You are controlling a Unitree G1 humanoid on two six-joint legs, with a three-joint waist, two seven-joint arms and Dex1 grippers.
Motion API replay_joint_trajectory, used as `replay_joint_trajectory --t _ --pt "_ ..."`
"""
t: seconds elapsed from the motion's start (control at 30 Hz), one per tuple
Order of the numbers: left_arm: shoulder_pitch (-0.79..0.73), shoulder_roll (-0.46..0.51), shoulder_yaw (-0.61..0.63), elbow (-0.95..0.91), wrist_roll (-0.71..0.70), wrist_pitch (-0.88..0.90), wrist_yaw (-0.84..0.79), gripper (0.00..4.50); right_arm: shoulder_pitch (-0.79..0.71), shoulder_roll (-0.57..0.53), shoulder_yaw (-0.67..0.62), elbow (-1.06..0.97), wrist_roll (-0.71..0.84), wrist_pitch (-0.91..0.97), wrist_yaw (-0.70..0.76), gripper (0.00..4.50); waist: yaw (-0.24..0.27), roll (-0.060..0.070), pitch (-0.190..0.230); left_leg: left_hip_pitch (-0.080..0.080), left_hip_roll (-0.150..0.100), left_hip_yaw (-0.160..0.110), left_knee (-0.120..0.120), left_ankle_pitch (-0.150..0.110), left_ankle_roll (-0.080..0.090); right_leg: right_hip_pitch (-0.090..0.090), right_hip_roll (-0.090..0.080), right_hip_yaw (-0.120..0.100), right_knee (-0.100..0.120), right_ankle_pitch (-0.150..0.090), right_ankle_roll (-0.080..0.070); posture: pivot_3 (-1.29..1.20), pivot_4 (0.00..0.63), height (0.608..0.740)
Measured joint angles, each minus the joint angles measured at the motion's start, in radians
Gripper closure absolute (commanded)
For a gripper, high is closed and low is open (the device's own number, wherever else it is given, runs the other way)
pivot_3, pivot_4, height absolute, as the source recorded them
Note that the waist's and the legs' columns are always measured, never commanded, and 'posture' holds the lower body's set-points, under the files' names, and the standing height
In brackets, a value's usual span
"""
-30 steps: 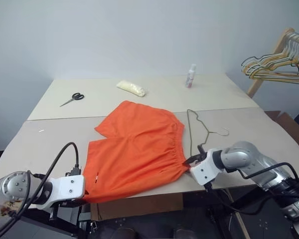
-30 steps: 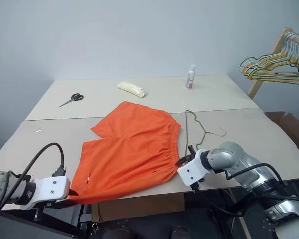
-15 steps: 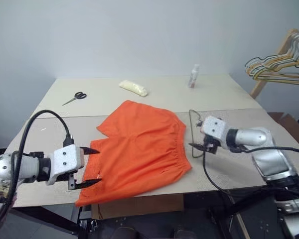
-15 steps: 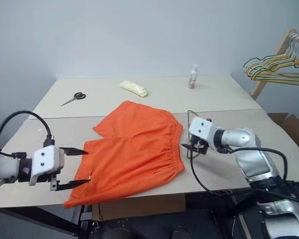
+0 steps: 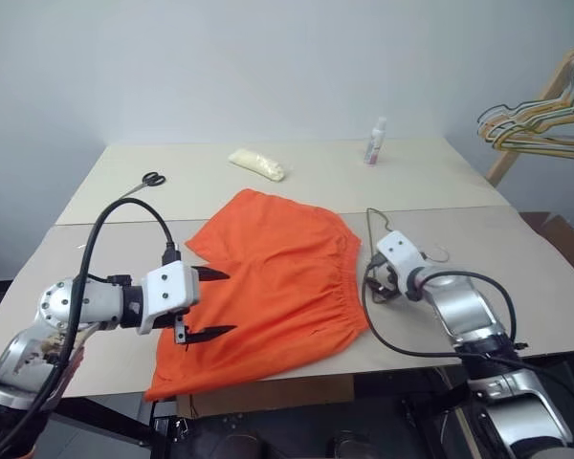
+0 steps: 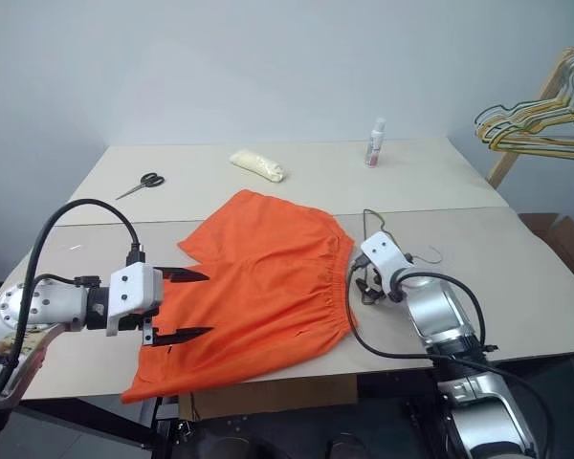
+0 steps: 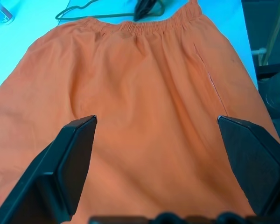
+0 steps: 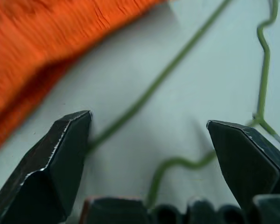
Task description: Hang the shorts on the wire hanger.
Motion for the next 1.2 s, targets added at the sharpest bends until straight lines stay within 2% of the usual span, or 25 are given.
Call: replay_joint_trajectory --t 0.1,0.23,0.33,0.43,0.7,0.97,1.07,1.2 --pt "-0.004 0.000 -0.013 0.021 0.012 -0.016 -0.001 0.01 0.052 -0.057 -0.011 -0.048 0.000 0.003 0.017 0.00 -0.004 0.000 0.000 0.001 0.000 0.000 0.000 0.000 0.000 0.001 0.000 0.000 -0.001 0.000 0.000 0.13 0.000 0.740" --pt "-0.005 -0.001 -0.015 0.034 0.014 -0.036 -0.002 0.01 0.091 -0.074 -0.050 -0.090 0.024 0.029 0.026 0.00 -0.018 0.000 0.000 0.002 0.001 0.000 0.000 0.000 0.000 0.001 0.000 0.000 0.001 0.000 0.000 0.12 0.000 0.740" --pt "-0.008 -0.004 -0.015 0.034 0.013 -0.038 -0.001 0.01 0.073 -0.024 -0.149 -0.122 0.115 0.098 0.043 0.00 -0.032 0.000 0.000 0.003 0.002 0.001 0.000 0.000 0.000 0.002 0.001 0.001 0.001 0.000 0.000 0.12 0.000 0.740" --pt "-0.011 -0.009 -0.016 0.034 0.013 -0.038 0.000 0.01 0.029 0.018 -0.195 -0.122 0.177 0.126 0.054 0.00 -0.040 0.000 0.000 0.003 0.002 0.000 0.000 0.000 0.000 0.001 0.002 0.001 0.002 0.000 0.000 0.13 0.000 0.740" --pt "-0.015 -0.047 -0.013 0.004 -0.085 -0.032 -0.020 0.01 -0.053 0.048 -0.175 0.144 0.203 0.093 0.038 0.00 -0.037 0.000 0.000 0.001 0.001 0.000 0.000 0.000 0.000 0.001 -0.001 0.001 0.000 0.001 0.001 0.15 0.000 0.740" --pt "-0.015 -0.055 -0.011 -0.024 -0.148 -0.017 -0.032 0.01 -0.054 0.040 -0.133 0.168 0.203 0.064 0.066 0.00 -0.039 0.000 0.000 0.002 0.002 0.000 0.000 0.000 0.000 0.001 -0.001 0.002 0.001 0.001 0.001 0.15 0.000 0.740" --pt "-0.015 -0.057 -0.012 -0.024 -0.147 -0.017 -0.032 0.00 -0.054 0.034 -0.119 0.167 0.203 0.064 0.078 0.60 -0.039 -0.001 -0.001 0.002 0.002 0.000 0.000 0.000 0.000 0.002 0.000 0.002 0.001 0.001 0.001 0.15 0.000 0.740" --pt "-0.015 -0.057 -0.014 -0.024 -0.139 -0.018 -0.031 0.00 -0.055 0.033 -0.103 0.163 0.193 0.077 0.070 1.81 -0.039 -0.001 -0.005 0.003 0.002 0.000 0.000 0.000 0.000 0.002 0.000 0.001 0.001 0.001 0.001 0.15 0.000 0.740"
